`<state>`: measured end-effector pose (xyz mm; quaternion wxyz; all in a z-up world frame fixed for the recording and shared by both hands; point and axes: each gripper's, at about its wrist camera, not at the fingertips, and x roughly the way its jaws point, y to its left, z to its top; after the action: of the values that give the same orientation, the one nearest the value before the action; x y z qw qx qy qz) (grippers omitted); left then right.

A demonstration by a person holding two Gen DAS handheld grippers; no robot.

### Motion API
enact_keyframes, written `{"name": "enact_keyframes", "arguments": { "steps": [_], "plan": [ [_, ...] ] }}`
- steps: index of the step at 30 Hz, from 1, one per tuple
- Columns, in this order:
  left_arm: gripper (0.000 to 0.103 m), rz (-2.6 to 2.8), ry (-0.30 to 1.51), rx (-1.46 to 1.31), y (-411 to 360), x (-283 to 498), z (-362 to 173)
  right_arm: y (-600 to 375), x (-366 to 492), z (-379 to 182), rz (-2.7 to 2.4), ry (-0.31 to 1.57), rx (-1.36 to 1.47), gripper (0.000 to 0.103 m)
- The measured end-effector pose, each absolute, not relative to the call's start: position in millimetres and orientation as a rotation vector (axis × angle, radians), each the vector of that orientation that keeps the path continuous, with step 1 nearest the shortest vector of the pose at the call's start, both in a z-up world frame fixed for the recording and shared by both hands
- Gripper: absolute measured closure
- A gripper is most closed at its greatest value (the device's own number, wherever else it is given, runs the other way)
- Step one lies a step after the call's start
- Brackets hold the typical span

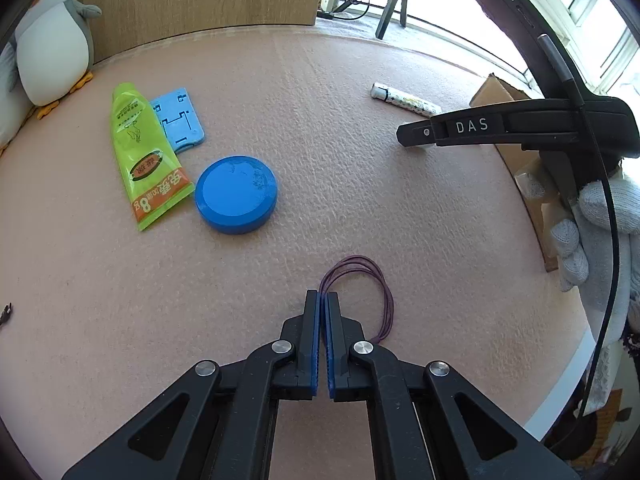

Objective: Organize objects
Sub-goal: 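Grasp the purple rubber band with the left gripper while the right gripper grasps the white cap, then carry the rubber band and white cap into the box and open both grippers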

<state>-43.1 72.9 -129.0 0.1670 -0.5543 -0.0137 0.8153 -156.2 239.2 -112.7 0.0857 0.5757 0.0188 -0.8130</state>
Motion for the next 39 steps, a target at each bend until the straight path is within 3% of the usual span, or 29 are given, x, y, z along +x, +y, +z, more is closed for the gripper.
{"name": "enact_keyframes", "arguments": {
  "steps": [18, 39],
  "plan": [
    [0.101, 2.428, -0.164, -1.406, 53, -48, -55, 254, -92, -44, -2.483, -0.168, 1.526, 0.085],
    [0.101, 2.275, -0.111, -1.169, 185, -60, 10, 359, -17, 10, -2.739, -0.32, 1.423, 0.085]
  ]
}}
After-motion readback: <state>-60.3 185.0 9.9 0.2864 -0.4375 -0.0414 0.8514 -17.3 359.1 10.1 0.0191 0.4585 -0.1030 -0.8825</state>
